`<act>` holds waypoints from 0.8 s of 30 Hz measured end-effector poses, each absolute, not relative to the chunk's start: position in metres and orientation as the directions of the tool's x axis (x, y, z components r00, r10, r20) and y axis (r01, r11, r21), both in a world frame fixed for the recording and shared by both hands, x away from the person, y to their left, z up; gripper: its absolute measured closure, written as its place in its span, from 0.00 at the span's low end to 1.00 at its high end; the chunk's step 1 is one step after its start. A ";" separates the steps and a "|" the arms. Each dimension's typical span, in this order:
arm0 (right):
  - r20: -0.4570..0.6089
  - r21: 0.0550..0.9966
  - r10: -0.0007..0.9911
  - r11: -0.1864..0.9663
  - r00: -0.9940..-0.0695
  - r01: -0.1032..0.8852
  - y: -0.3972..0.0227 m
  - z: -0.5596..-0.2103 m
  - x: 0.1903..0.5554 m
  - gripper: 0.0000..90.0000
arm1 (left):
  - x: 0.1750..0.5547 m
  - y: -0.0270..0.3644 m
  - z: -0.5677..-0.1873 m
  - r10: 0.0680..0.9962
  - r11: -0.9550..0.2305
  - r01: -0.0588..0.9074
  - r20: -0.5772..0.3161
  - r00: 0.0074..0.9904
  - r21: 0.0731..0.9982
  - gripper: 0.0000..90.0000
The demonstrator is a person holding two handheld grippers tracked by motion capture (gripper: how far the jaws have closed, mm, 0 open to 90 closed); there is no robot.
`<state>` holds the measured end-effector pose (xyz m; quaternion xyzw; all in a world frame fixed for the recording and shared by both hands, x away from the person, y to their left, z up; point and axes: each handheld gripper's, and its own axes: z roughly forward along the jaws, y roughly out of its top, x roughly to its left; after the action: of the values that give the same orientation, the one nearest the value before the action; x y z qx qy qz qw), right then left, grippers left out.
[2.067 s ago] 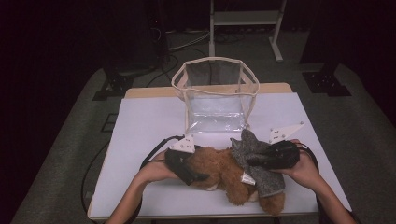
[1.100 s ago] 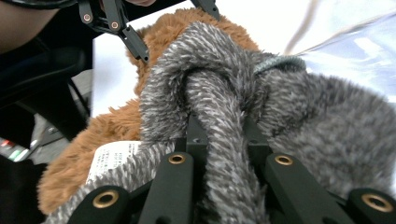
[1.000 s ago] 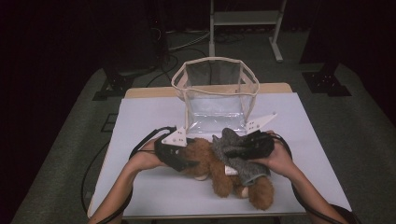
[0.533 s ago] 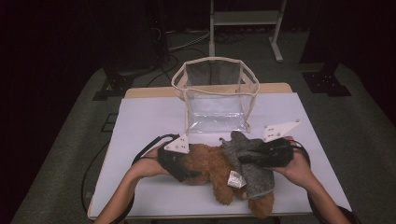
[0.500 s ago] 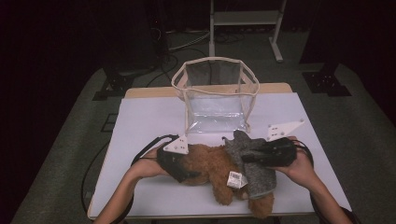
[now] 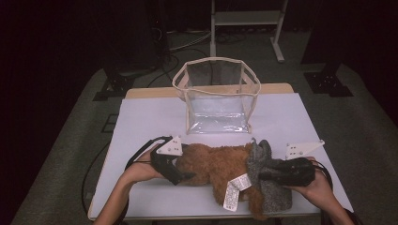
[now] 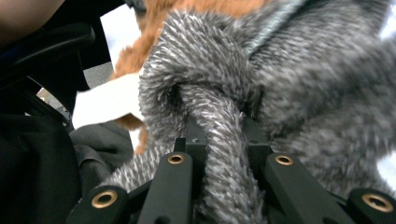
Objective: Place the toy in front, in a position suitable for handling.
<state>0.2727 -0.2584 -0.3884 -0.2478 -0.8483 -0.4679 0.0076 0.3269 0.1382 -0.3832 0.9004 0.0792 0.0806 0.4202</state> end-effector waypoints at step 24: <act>0.252 0.811 0.433 0.393 -0.865 0.433 -0.223 -0.383 0.338 0.86 | 0.299 0.175 -0.392 0.268 -0.642 0.147 0.041 0.963 0.753 0.16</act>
<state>0.3379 -0.2231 -0.3834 -0.2595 -0.8346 -0.4859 -0.0001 0.2989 0.1749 -0.3921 0.9029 0.1148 0.0744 0.4075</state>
